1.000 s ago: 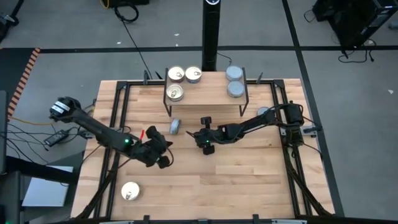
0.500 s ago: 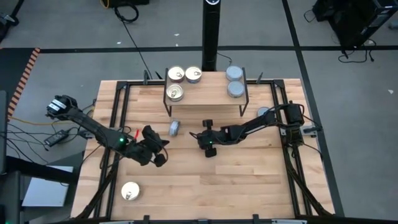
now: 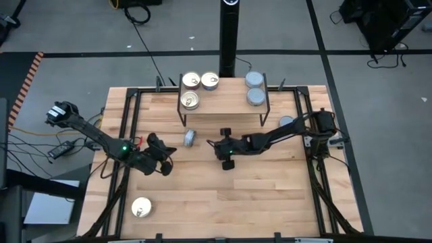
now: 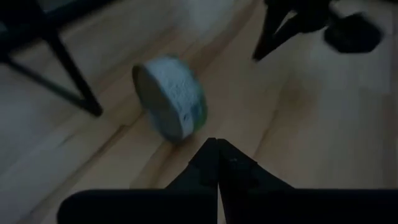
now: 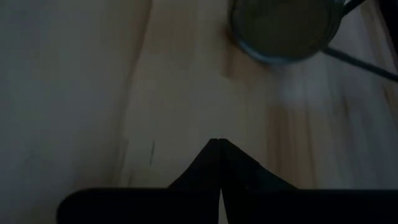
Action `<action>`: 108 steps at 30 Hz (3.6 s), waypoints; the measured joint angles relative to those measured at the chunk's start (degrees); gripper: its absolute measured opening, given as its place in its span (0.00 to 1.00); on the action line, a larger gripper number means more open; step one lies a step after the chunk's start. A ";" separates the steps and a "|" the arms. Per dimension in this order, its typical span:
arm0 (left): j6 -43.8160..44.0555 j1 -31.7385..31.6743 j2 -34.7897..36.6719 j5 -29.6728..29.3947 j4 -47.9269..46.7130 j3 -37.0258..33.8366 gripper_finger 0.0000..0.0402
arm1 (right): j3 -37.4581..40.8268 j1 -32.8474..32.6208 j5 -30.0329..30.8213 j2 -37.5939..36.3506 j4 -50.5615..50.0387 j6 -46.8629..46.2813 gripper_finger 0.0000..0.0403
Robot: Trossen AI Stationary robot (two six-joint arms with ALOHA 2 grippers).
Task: Stack canned seafood by type on shelf
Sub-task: Put the left green tuna can on the shelf
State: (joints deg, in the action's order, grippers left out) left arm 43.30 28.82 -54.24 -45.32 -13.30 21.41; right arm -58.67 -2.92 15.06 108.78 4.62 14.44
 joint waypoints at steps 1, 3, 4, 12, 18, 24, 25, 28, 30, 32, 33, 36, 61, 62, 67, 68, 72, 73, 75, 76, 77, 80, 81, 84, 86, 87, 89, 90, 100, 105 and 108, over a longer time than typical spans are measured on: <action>1.21 0.00 -0.01 -0.01 0.03 -0.82 0.01 | 0.00 0.00 -0.35 -0.46 0.09 -0.33 0.03; 4.01 0.00 -0.30 -0.23 0.25 -2.45 0.01 | 0.00 0.01 -1.05 -1.18 0.33 -1.05 0.03; 5.13 0.00 -0.35 -0.70 0.55 -3.20 0.01 | 0.00 0.01 -1.67 -1.42 0.82 -1.44 0.03; 4.90 -0.32 -0.66 -3.09 9.32 -7.71 0.01 | -0.02 -0.27 -5.84 -1.23 7.31 -6.75 0.03; 4.94 -0.68 -0.66 -3.29 12.82 -9.42 0.01 | -0.02 -0.75 -6.12 -1.21 11.22 -7.37 0.05; 3.42 -0.68 -0.68 -2.99 14.75 -9.44 0.01 | -0.02 -0.65 -6.02 -1.15 11.22 -7.43 0.08; 3.32 -0.68 -0.68 -2.86 15.08 -9.44 0.01 | -0.02 -0.66 -6.02 -1.15 11.19 -7.42 0.08; 3.29 -0.68 -0.68 -2.78 15.28 -9.44 0.01 | -0.02 -0.66 -6.02 -1.15 11.21 -7.41 0.08; 3.29 -0.68 -0.68 -2.76 15.30 -9.44 0.01 | -0.02 -0.66 -6.02 -1.12 11.19 -7.41 0.08; 3.29 -0.68 -0.68 -2.60 15.26 -9.44 0.01 | -0.02 -0.66 -6.00 -1.12 11.19 -7.41 0.08; 3.29 -0.68 -0.68 -2.57 15.27 -9.44 0.01 | -0.02 -0.66 -6.00 -1.11 11.18 -7.41 0.08; 3.31 -0.68 -0.68 -2.54 15.26 -9.44 0.01 | -0.02 -0.66 -5.98 -1.10 11.18 -7.34 0.08; 3.42 -0.68 -0.68 -2.41 15.19 -9.44 0.01 | -0.02 -0.54 -5.89 -1.10 11.15 -6.65 0.09; 3.42 -0.68 -0.68 -2.41 15.19 -9.44 0.01 | -0.02 -0.53 -5.78 -1.10 11.15 -6.50 0.08; 3.44 -0.68 -0.68 -2.41 15.19 -9.44 0.01 | -0.02 -0.12 -5.65 -1.10 11.15 -5.34 0.08; 3.44 -0.68 -0.68 -2.42 15.19 -9.44 0.01 | -0.02 0.00 -5.65 -1.10 11.15 -5.29 0.08; 3.44 -0.68 -0.68 -2.41 15.19 -9.44 0.01 | -0.02 0.09 -5.52 -1.10 11.15 -5.29 0.08; 3.44 -0.68 -0.68 -2.41 15.19 -9.44 0.01 | -0.02 0.09 -5.50 -1.10 11.15 -5.29 0.08; 3.44 -0.68 -0.68 -2.41 15.19 -9.44 0.01 | -0.02 0.07 -5.50 -1.10 11.15 -5.29 0.08; 3.44 -0.68 -0.68 -2.43 15.19 -9.44 0.01 | -0.02 0.07 -5.50 -1.10 11.17 -5.29 0.08; 3.44 -0.68 -0.69 -2.43 15.19 -9.44 0.01 | -0.02 0.07 -5.52 -1.10 11.17 -5.27 0.07; 3.44 -0.68 -0.69 -2.43 15.17 -9.44 0.01 | -0.02 0.07 -5.52 -1.10 11.17 -5.27 0.07; 3.44 -0.68 -0.68 -2.43 15.19 -9.44 0.01 | -0.02 0.07 -5.52 -1.10 11.19 -5.27 0.07; 3.44 -0.68 -0.70 -2.43 15.18 -9.44 0.01 | -0.02 0.07 -5.52 -1.10 11.32 -5.27 0.08; 3.44 -0.68 -0.70 -2.43 15.18 -9.44 0.01 | -0.02 0.07 -5.52 -1.10 11.69 -5.27 0.08; 3.44 -0.68 -0.70 -2.43 15.18 -9.44 0.01 | -0.02 0.07 -5.52 -1.10 11.96 -5.27 0.08; 3.44 -0.68 -0.70 -2.42 15.18 -9.44 0.01 | -0.02 0.07 -5.54 -1.10 12.60 -5.27 0.08; 3.44 -0.69 -0.70 -2.43 15.17 -9.44 0.01 | -0.02 0.07 -5.58 -1.10 12.92 -5.28 0.08; 3.45 -0.68 -0.70 -2.43 15.19 -9.44 0.01 | -1.81 -0.74 -5.68 -1.04 14.80 -5.25 0.20; 3.45 -0.69 -0.70 -2.43 15.97 -9.46 0.01 | -5.27 -0.72 -5.54 -1.04 8.90 -4.91 0.32; 3.45 -0.70 -0.70 -2.45 18.12 -9.46 0.01 | -6.95 -0.73 -5.58 -1.04 6.65 -2.21 0.39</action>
State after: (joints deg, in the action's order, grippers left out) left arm 46.75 28.12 -54.94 -47.77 4.82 11.94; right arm -65.62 -3.65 9.47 107.74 11.27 12.22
